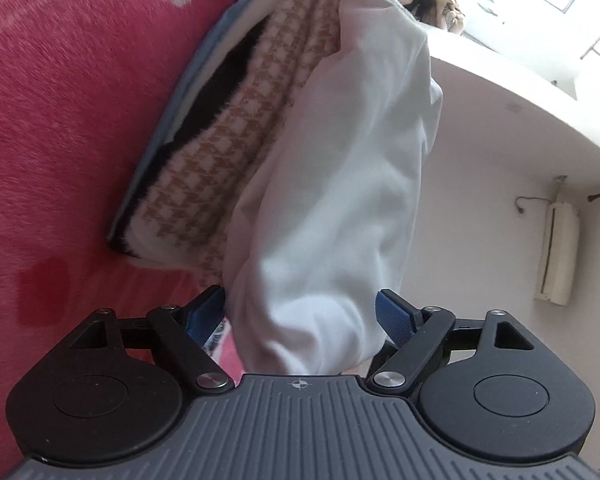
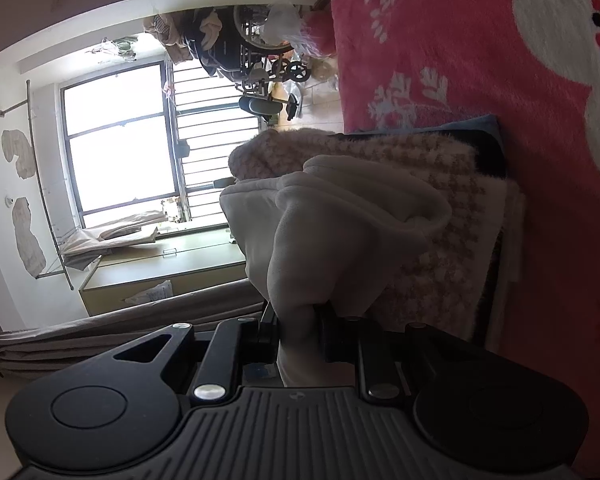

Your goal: Fold clothes

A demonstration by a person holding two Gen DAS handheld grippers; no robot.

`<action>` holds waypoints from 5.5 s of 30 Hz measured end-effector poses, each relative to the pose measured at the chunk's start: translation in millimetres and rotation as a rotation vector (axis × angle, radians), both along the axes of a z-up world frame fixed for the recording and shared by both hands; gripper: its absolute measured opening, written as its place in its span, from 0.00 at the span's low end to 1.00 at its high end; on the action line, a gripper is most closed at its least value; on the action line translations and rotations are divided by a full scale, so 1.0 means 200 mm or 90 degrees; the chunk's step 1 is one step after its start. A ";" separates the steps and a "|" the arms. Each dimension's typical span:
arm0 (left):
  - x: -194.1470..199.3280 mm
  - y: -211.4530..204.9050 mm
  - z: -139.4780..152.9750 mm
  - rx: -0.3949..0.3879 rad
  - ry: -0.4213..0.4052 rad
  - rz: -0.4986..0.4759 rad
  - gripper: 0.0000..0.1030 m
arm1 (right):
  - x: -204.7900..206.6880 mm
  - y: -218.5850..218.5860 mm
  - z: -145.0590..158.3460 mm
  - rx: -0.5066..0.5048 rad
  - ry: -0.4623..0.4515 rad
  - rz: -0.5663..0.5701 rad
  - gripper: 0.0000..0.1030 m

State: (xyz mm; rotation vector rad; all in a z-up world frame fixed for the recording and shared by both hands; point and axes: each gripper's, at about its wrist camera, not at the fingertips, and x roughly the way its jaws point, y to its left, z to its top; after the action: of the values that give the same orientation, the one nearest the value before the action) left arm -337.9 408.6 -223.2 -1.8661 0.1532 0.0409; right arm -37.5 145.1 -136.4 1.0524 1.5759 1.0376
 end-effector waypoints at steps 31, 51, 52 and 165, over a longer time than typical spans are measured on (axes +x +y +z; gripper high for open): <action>0.23 0.09 -0.01 -0.104 -0.106 -0.027 0.86 | 0.01 0.00 -0.02 -0.004 0.015 0.001 0.21; 0.25 0.19 0.18 0.022 -0.034 0.006 0.17 | 0.04 -0.08 -0.02 -0.005 -0.080 0.016 0.40; 0.24 0.19 0.18 0.023 -0.033 0.008 0.17 | 0.05 -0.10 -0.02 0.000 -0.083 0.010 0.45; 0.09 -0.31 -0.07 0.435 0.216 -0.127 0.50 | -0.02 -0.22 -0.08 -0.060 -0.378 0.040 0.35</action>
State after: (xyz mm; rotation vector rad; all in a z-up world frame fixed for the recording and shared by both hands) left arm -319.1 347.5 -237.1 -1.1441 0.4946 0.2421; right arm -40.9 101.3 -153.4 0.5571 1.1592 1.1726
